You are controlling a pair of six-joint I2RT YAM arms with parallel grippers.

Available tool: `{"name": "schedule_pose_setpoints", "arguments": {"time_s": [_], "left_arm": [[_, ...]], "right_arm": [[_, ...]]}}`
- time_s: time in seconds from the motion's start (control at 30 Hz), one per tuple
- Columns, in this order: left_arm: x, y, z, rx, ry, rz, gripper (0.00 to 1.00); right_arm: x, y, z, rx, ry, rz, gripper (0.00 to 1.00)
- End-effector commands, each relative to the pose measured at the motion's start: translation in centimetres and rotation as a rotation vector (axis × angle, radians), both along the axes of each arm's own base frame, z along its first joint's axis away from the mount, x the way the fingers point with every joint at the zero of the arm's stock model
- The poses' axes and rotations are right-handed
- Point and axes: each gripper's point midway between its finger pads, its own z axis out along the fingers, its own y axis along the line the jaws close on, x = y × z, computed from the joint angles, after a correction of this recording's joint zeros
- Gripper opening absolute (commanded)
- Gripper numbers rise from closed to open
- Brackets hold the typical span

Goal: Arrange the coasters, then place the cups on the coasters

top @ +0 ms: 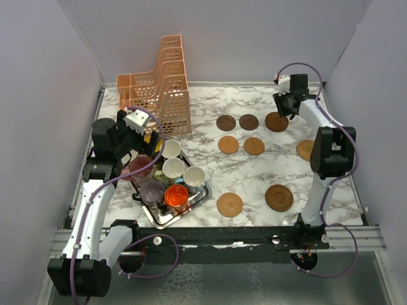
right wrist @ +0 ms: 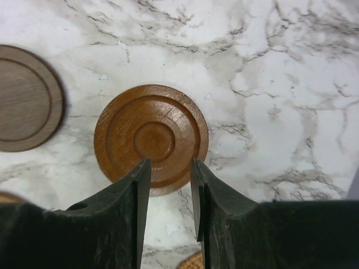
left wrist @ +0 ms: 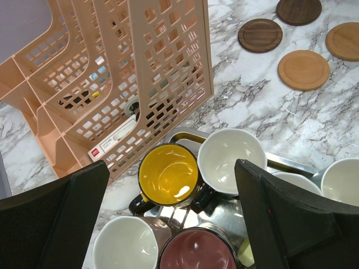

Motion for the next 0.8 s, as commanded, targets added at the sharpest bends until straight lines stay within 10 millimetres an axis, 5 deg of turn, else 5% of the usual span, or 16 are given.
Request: {"name": "schedule_pose_setpoints", "arguments": {"time_s": [0.0,0.23,0.4,0.57,0.77], "left_arm": [[-0.6,-0.5,0.9,-0.008,-0.03,-0.033,0.99],[-0.5,-0.2,1.5,-0.006,-0.03,-0.01,0.99],[-0.6,-0.3,1.4,-0.004,-0.028,-0.021,0.99],[-0.8,-0.6,1.0,-0.013,-0.027,-0.035,0.99],[-1.0,-0.6,0.7,-0.009,-0.025,-0.037,0.99]], "right_arm": [[-3.0,-0.3,4.2,-0.003,-0.06,0.032,0.36],[-10.3,-2.4,2.4,0.007,0.04,0.044,0.36],[-13.8,-5.9,0.4,0.035,0.104,-0.003,0.36],[-16.0,-7.4,-2.2,0.079,0.186,-0.012,0.36],[-16.0,-8.5,-4.3,0.079,0.218,-0.034,0.36]]}}
